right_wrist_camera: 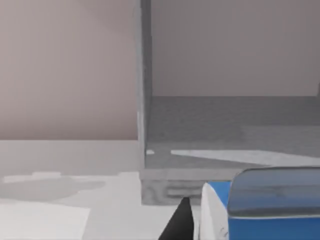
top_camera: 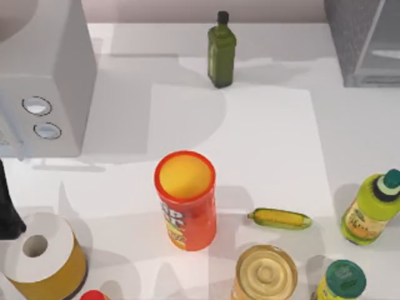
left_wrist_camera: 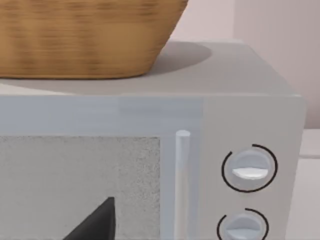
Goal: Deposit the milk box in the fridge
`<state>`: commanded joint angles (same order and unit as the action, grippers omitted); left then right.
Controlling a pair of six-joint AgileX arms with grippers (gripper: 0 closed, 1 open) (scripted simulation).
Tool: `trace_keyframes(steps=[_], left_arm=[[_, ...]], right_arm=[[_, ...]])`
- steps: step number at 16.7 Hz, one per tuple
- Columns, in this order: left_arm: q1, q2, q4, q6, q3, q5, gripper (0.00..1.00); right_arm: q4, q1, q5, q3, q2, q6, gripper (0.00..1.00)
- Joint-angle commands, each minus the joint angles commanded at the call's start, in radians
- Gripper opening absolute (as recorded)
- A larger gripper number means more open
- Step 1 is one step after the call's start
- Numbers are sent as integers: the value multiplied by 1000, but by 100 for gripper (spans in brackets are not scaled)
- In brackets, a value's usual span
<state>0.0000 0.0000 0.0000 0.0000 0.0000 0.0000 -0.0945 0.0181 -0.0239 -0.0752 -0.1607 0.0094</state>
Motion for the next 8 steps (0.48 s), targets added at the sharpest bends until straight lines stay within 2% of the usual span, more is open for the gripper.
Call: trace_keyframes(steps=[4,8], left_arm=[[0,0,0,0,0,0,100],[0,0,0,0,0,0,100]], right_arm=[[-165,37,-43,-131,-304,10,0],[-377,86,-93,-303,-711,18,0]])
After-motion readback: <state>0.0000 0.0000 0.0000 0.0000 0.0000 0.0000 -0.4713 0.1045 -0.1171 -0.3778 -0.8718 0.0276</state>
